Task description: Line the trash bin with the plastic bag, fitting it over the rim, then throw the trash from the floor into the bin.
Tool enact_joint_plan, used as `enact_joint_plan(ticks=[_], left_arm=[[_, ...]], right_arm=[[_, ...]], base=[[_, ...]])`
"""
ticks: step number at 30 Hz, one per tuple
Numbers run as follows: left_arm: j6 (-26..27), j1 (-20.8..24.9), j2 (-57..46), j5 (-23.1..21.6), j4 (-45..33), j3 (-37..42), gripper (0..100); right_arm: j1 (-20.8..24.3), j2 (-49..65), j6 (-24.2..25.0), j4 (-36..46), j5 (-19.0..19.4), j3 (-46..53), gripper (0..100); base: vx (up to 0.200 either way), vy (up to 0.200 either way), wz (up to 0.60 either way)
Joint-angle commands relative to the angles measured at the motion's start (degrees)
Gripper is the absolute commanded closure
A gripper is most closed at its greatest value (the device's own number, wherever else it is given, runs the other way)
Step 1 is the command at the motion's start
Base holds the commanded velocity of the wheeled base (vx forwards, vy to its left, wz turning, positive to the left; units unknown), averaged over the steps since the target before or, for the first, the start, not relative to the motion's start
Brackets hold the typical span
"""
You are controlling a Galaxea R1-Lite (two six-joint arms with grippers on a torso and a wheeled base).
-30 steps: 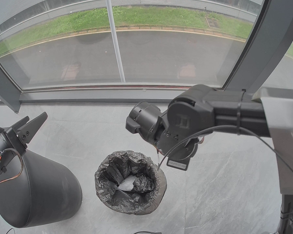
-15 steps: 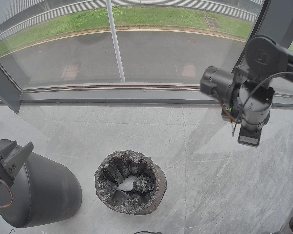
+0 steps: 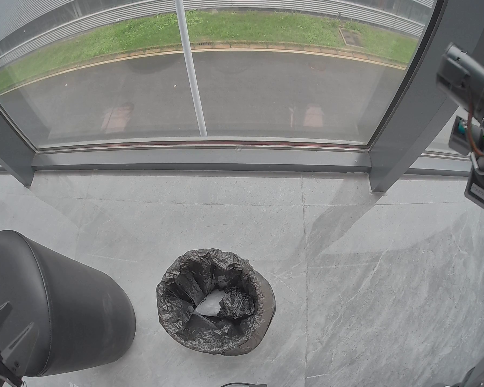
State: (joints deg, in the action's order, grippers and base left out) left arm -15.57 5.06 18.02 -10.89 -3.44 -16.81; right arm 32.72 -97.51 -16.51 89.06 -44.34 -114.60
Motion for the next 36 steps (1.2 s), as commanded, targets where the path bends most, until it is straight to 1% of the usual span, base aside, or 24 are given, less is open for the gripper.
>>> enact_joint_plan(ticks=[1,4,5,7,9,10,12,14,15,16,18,20,21,22,24,25,26,27,28,29,30,31,34,36], left_arm=[[0.36,-3.56,-14.85,0.25,-5.79,2.66,0],[0.45,-4.8,-17.84,0.34,-6.93,4.77,0],[0.54,-4.88,-18.02,0.78,-6.76,5.56,0],[0.71,-4.88,-18.02,3.68,-6.05,7.23,0],[0.71,-4.88,-18.02,3.68,-6.05,7.23,0],[3.7,-4.88,-18.02,8.34,-3.95,11.45,0],[6.25,-4.8,-18.02,9.39,0.19,13.73,0],[6.78,-4.8,-18.02,10.1,2.56,14.61,0],[7.13,-4.8,-18.02,10.18,2.91,14.79,0],[8.54,-4.8,-18.02,11.33,3.0,15.14,0],[9.77,-4.8,-18.02,13.17,3.0,15.14,0],[10.21,-4.8,-18.02,14.84,3.0,15.14,0],[10.21,-4.8,-18.02,14.93,3.0,15.14,0],[10.56,-4.8,-18.02,15.19,3.09,15.14,0],[11.7,-4.8,-18.02,15.1,3.53,15.32,0],[14.95,-4.88,-18.02,14.49,3.61,15.32,0],[14.95,-4.88,-18.02,14.49,3.61,15.32,0],[18.2,-4.88,-18.02,12.56,3.61,15.4,0],[18.2,-4.88,-18.02,10.53,3.7,15.4,0],[18.12,-4.8,-18.02,10.1,3.7,15.4,0],[17.76,-4.88,-18.02,7.81,3.7,15.4,0],[17.5,-4.88,-18.02,6.76,3.61,15.4,0],[15.22,-4.88,-18.02,5.88,4.05,15.93,0],[15.66,-4.88,-18.02,5.7,4.76,16.2,0]], right_arm=[[-3.98,9.01,-0.11,0.5,0.04,0.01,100],[-6.26,10.85,-0.28,0.5,0.13,0.01,100],[-7.06,11.38,-0.28,0.5,0.22,0.01,100],[-8.55,12.87,-0.37,0.5,0.57,0.01,100],[-8.55,12.87,-0.37,0.5,0.57,0.01,100],[-10.4,15.77,-0.98,0.5,0.92,0.01,100],[-11.71,17.8,-1.6,0.5,1.18,0.01,100],[-13.12,19.73,-1.95,0.5,2.33,0.01,100],[-13.56,20.17,-2.13,0.5,2.76,0.01,100],[-15.23,21.84,-2.39,0.58,4.52,0.01,100],[-16.28,24.12,-2.48,0.58,6.1,0.01,100],[-16.55,27.11,-2.57,0.58,6.19,0.01,100],[-16.55,27.29,-2.57,0.5,6.28,0.01,100],[-16.64,30.01,-2.65,0.5,6.19,0.01,100],[-17.08,32.83,-2.83,0.41,6.19,0.01,100],[-18.31,36.43,-2.83,0.32,6.28,0.01,100],[-18.31,36.43,-2.83,0.32,6.28,0.01,100],[-19.27,40.74,-2.74,0.32,6.46,0.01,100],[-19.45,43.72,-2.48,0.14,6.81,0.01,100],[-19.54,44.43,-2.39,0.06,6.9,0.01,100],[-19.8,48.21,-2.21,-1.09,7.69,0.01,100],[-20.41,50.49,-1.95,-2.4,8.04,0.01,100],[-23.4,56.73,-1.6,-8.64,8.3,0.01,100],[-24.63,61.83,-1.86,-15.32,8.3,0.01,100]], base=[[0.0,0.0,0.0],[0.0,0.0,0.0],[0.0,0.0,0.0],[0.0,0.0,0.0],[0.0,0.0,0.0],[0.0,0.0,0.0],[0.0,0.0,0.0],[0.0,0.0,0.0],[0.0,0.0,0.0],[0.0,0.0,0.0],[0.0,0.0,0.0],[0.0,0.0,0.0],[0.0,0.0,0.0],[0.0,0.0,0.0],[0.0,0.0,0.0],[0.0,0.0,0.0],[0.0,0.0,0.0],[0.0,0.0,0.0],[0.0,0.0,0.0],[0.0,0.0,0.0],[0.0,0.0,0.0],[0.0,0.0,0.0],[0.0,0.0,0.0],[0.0,0.0,0.0]])
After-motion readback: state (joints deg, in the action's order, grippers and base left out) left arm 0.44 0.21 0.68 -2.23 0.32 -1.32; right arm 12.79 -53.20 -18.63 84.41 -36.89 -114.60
